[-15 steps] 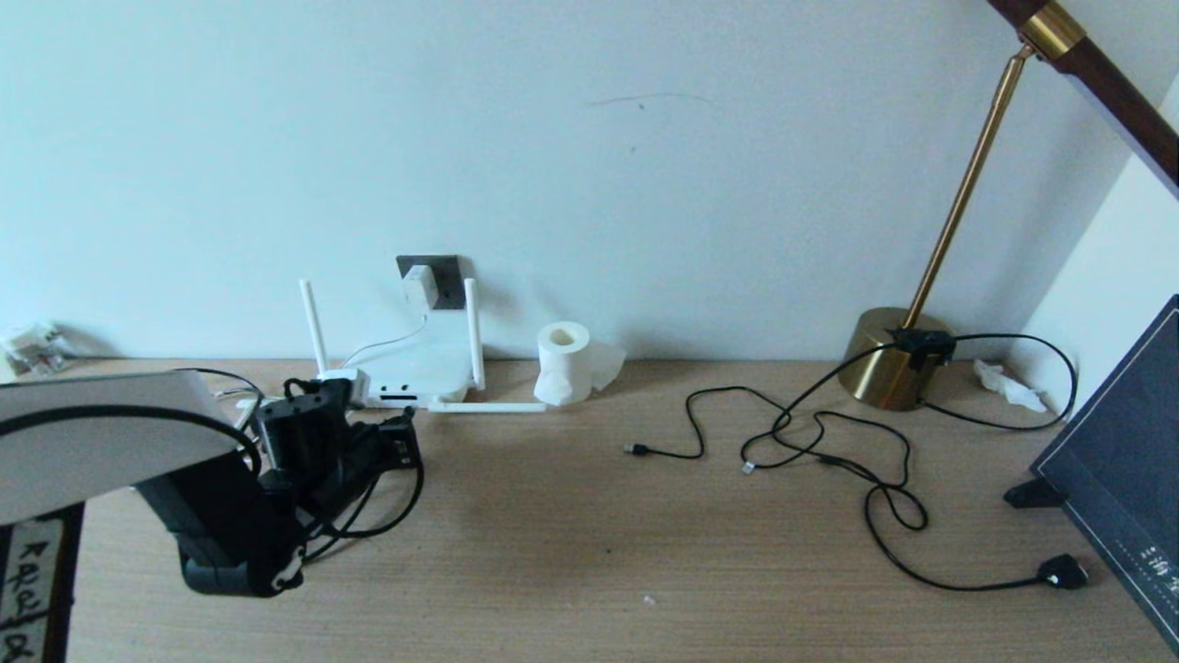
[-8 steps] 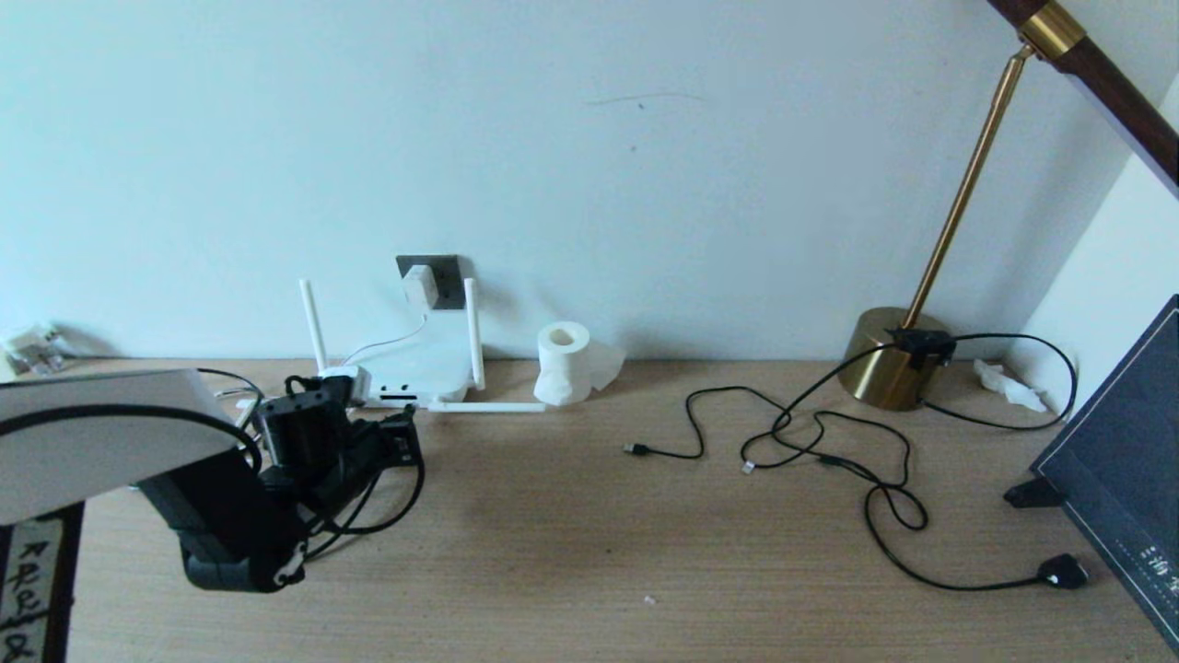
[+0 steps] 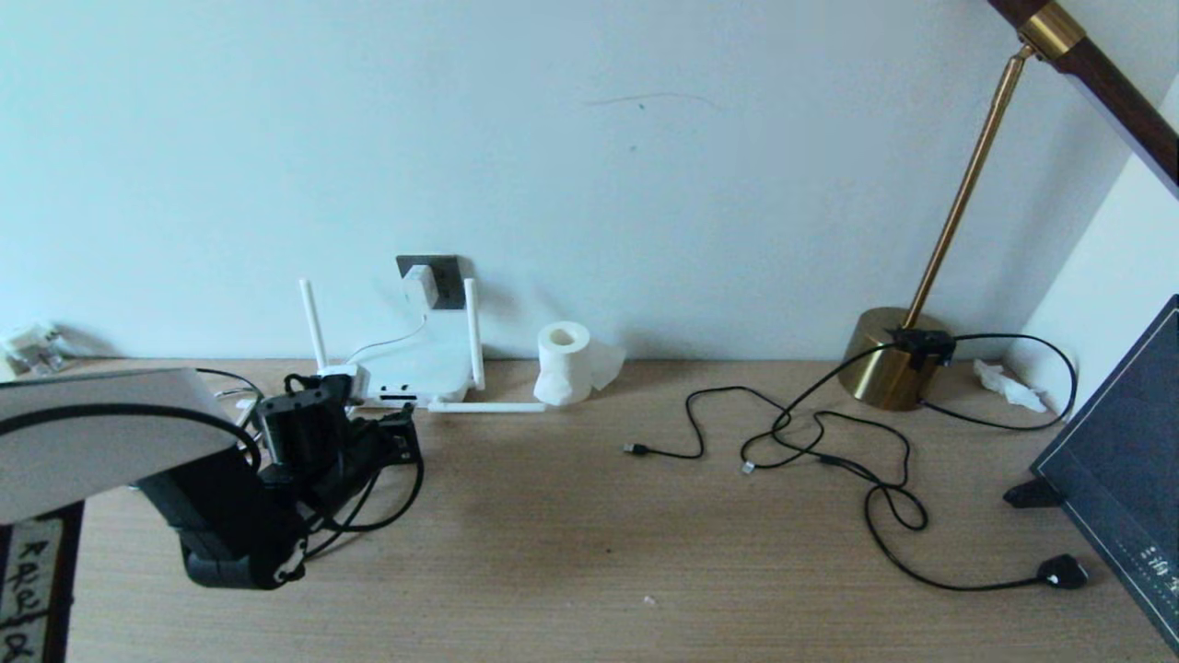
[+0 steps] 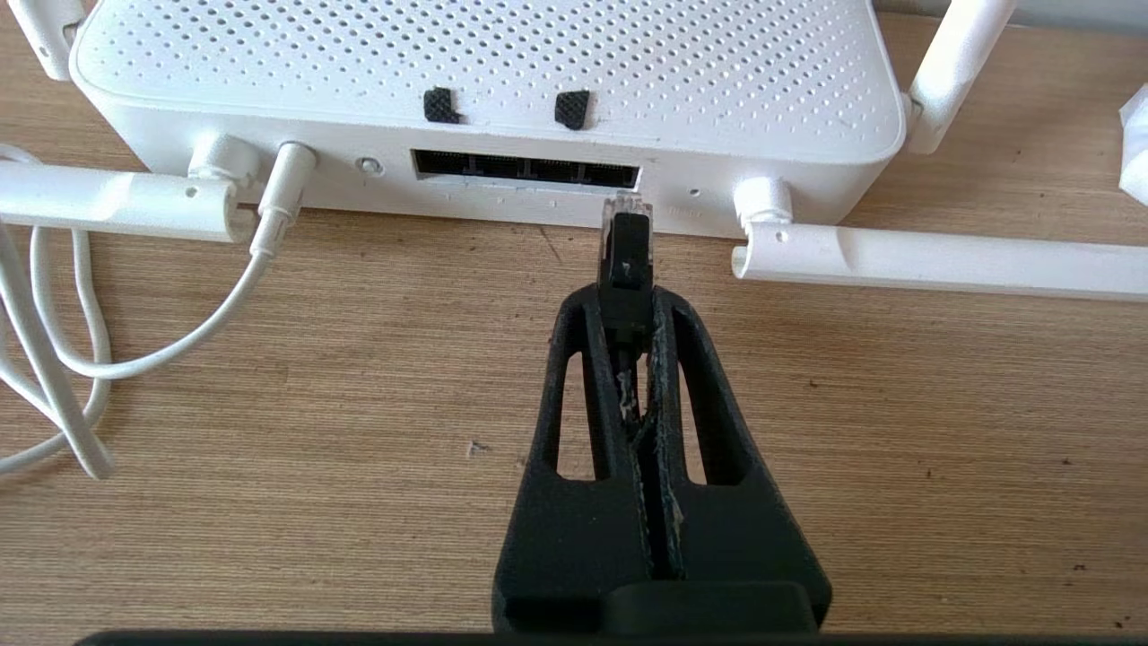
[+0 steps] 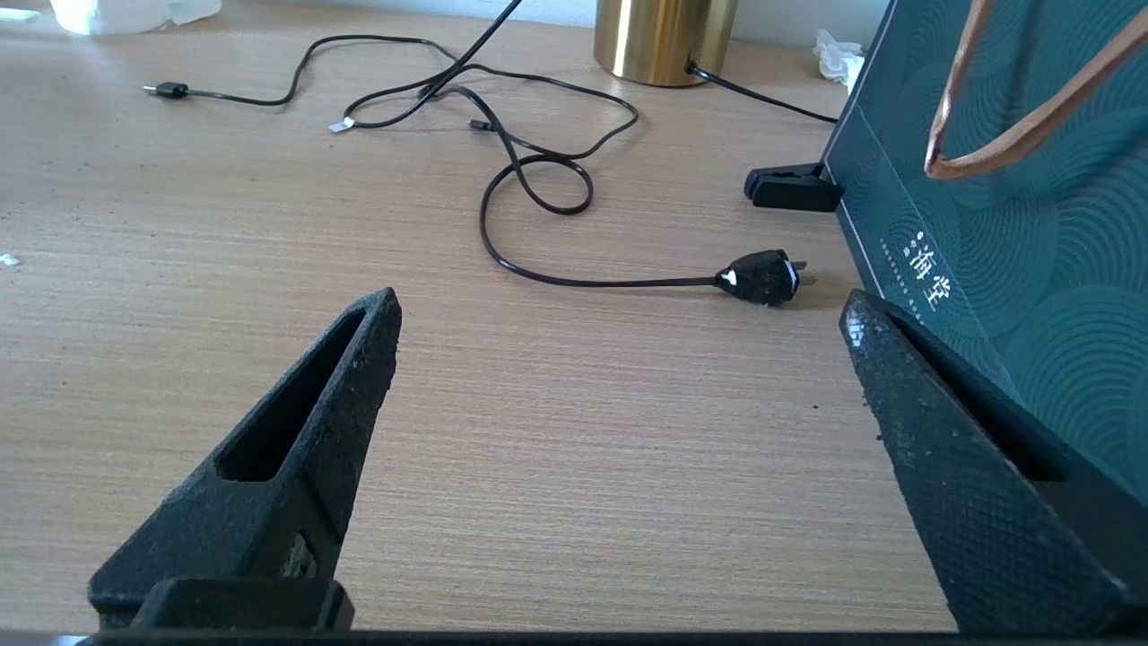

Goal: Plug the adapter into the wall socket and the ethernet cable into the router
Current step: Align cable and router interface

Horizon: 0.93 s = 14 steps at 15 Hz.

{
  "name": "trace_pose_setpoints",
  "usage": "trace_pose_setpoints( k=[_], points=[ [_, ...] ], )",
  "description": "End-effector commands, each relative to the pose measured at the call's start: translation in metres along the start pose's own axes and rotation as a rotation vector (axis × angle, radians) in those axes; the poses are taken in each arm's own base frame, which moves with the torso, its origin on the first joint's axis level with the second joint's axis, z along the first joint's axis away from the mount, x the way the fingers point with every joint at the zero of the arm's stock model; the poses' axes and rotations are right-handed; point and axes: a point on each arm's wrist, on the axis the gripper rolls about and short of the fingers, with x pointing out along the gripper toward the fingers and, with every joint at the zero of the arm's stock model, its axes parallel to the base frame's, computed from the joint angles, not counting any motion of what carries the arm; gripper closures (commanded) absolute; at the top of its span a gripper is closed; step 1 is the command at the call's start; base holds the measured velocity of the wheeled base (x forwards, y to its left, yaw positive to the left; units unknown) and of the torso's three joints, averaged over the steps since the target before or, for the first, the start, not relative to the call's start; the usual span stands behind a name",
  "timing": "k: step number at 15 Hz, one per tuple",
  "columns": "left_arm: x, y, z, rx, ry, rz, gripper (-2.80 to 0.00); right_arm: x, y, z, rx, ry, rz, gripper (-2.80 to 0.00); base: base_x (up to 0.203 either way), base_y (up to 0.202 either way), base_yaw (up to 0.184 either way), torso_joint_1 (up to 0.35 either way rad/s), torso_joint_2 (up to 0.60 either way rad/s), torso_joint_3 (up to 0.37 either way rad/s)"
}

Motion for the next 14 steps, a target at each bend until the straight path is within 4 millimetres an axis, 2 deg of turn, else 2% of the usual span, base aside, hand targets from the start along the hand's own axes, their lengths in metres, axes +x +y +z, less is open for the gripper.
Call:
trace_pose_setpoints(
  k=[1,14],
  points=[
    [0.0003,0.0004,0.0014,0.000,-0.010,0.001,0.00,0.0001,0.0000,0.0000,-0.001,0.002,0.000,-2.80,0.000,0.000,0.000,0.000,0.00,0.000],
    [0.0019,0.0079,0.0027,-0.004,-0.015,0.019,0.00,0.0001,0.0000,0.0000,-0.001,0.002,0.000,-2.80,0.000,0.000,0.000,0.000,0.00,0.000]
  ],
)
